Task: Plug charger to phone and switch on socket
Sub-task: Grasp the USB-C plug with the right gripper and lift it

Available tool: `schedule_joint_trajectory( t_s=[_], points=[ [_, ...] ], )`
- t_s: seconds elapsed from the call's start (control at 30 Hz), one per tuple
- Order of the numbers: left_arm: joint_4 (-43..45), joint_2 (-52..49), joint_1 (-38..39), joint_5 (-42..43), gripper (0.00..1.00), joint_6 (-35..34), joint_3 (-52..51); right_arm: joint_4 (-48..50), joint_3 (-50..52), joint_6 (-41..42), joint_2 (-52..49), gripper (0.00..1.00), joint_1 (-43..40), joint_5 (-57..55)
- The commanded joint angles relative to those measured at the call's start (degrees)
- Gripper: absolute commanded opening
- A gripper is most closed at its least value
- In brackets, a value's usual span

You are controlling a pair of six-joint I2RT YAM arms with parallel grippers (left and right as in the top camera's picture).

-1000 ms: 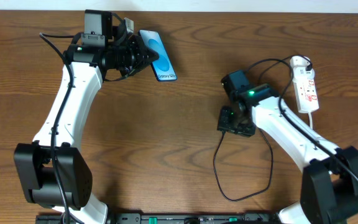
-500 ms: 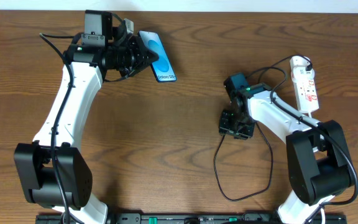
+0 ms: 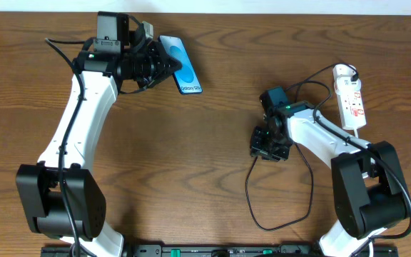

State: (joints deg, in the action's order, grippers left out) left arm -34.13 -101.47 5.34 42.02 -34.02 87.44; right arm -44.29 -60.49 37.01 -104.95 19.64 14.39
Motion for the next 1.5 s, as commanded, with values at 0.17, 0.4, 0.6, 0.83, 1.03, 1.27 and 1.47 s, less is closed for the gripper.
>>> schedule_joint_trajectory(
  t_s=[0.17, 0.4, 0.6, 0.83, 1.03, 1.27, 1.47],
  points=[
    [0.2, 1.6, -0.2, 0.8, 0.07, 1.2, 0.9, 0.1, 1.7, 0.2, -1.5, 0.19, -0.4, -1.7],
    [0.3, 1.6, -0.2, 0.8, 0.07, 1.2, 0.9, 0.2, 1.7, 0.2, -1.5, 0.21, -0.4, -0.6],
    [0.3, 1.6, -0.2, 0.8, 0.07, 1.0, 0.9, 0.0, 1.7, 0.3, -1.5, 0.17, -0.4, 0.8],
    [0.3, 1.6, -0.2, 0.8, 0.07, 1.0, 0.9, 0.0, 1.7, 0.7, -1.5, 0.11, -0.4, 0.8],
    [0.3, 1.6, -0.2, 0.8, 0.07, 1.0, 0.9, 0.1, 1.7, 0.7, -1.5, 0.02, -0.4, 0.8],
    [1.1, 1.6, -0.2, 3.2, 0.07, 1.1, 0.9, 1.6, 1.3, -1.5, -1.2, 0.02, -0.9, 2.5],
    [16.3, 1.6, -0.2, 24.7, 0.07, 3.0, 0.9, 5.7, -0.4, -18.2, 4.4, 0.01, -4.0, 21.7]
  ],
)
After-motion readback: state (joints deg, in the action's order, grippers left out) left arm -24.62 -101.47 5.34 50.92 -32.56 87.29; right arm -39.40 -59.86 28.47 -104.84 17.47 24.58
